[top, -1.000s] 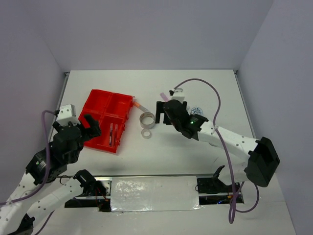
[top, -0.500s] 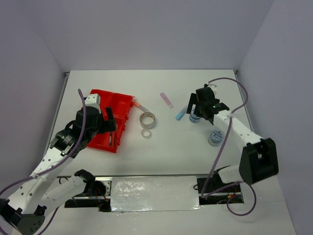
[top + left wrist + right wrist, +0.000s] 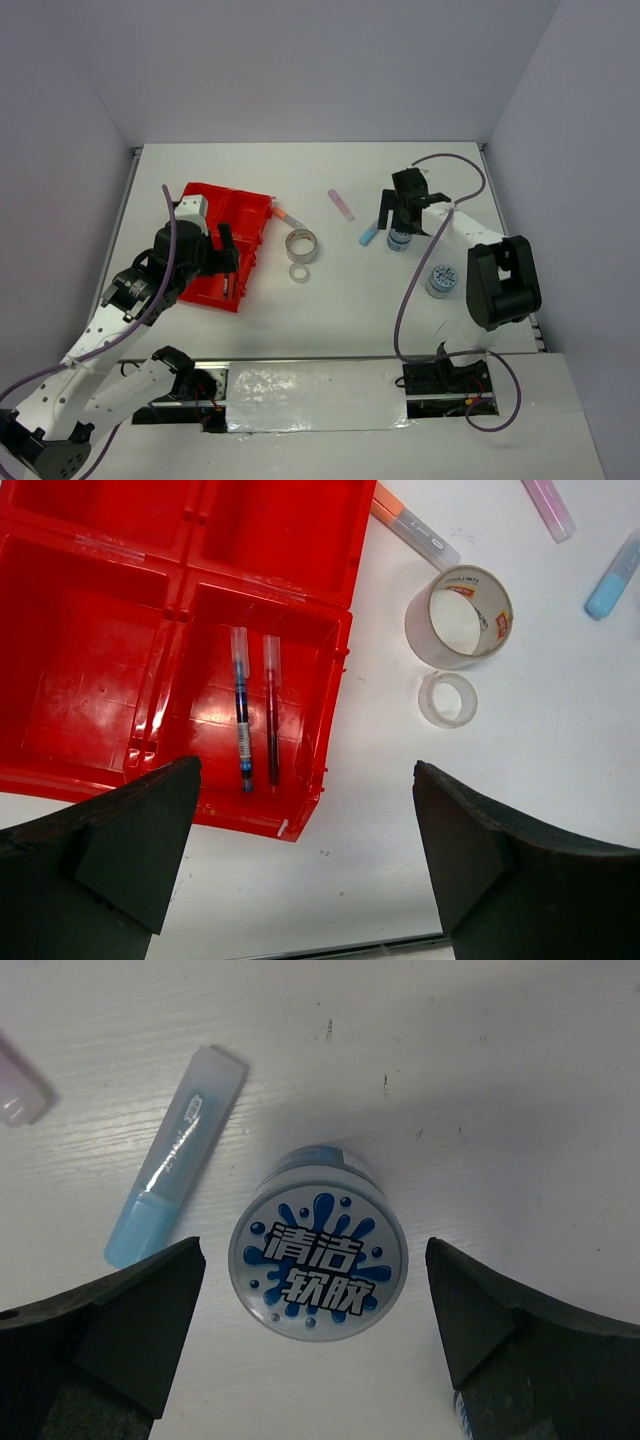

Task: Sort the stationery into containers
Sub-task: Pick up the stationery from the center of the board.

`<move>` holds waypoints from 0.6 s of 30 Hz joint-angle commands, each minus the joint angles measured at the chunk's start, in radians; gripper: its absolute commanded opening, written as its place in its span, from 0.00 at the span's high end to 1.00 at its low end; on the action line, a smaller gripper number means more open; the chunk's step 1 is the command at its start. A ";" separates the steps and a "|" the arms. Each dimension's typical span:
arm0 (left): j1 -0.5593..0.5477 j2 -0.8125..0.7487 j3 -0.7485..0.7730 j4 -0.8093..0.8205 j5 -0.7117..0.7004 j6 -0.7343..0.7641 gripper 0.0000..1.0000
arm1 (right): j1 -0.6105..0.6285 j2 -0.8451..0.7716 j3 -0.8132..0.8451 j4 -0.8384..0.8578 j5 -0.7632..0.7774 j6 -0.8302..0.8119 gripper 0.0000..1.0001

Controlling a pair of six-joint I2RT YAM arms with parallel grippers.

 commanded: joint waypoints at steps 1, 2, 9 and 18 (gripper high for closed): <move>0.005 -0.012 -0.003 0.035 0.018 0.031 0.01 | -0.008 0.043 0.046 0.021 -0.013 -0.021 0.03; 0.005 -0.012 -0.006 0.036 0.021 0.032 0.01 | -0.010 0.063 0.049 0.019 -0.016 -0.022 0.06; 0.008 -0.009 -0.006 0.047 0.044 0.045 0.01 | -0.002 -0.007 0.059 -0.029 0.021 0.011 1.00; 0.069 -0.064 -0.011 0.055 0.030 0.032 0.01 | 0.260 -0.170 0.236 -0.054 -0.005 0.033 1.00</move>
